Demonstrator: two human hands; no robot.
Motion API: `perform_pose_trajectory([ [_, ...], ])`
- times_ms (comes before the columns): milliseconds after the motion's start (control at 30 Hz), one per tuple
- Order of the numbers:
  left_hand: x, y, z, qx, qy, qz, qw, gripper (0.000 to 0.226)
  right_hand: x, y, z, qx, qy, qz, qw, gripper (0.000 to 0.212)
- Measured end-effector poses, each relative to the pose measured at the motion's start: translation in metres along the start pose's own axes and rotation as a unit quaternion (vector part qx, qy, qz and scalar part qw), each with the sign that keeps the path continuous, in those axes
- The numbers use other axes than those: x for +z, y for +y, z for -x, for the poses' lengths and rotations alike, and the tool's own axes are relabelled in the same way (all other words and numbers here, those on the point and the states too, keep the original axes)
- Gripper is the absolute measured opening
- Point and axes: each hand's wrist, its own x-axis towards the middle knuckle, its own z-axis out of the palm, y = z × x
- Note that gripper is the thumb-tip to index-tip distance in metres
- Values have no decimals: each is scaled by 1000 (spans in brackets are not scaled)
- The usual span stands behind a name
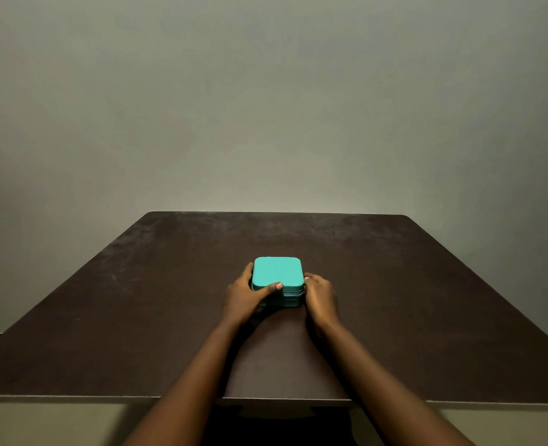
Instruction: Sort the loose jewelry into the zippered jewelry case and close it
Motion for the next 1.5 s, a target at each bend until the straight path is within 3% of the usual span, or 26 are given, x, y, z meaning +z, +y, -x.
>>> perform_pose_trajectory([
  [233,5,7,-11,-17,-6,79,997,39,6,-17,3,-46,36,82,995,35],
  [700,20,-1,-86,-30,-7,57,998,37,22,-32,-67,-49,33,147,987,25],
  [867,19,-7,-108,-38,-8,57,998,48,32,-36,-84,-46,22,148,988,32],
  [1033,17,-9,-122,-29,-7,44,999,42,38,-38,-95,-48,21,160,986,34],
  [1333,17,-9,-117,-40,-22,133,990,43,36,-32,-92,-95,6,179,979,39],
  [1500,18,-1,-97,-14,21,-3,1000,34,28,-31,-68,-123,6,219,968,44],
])
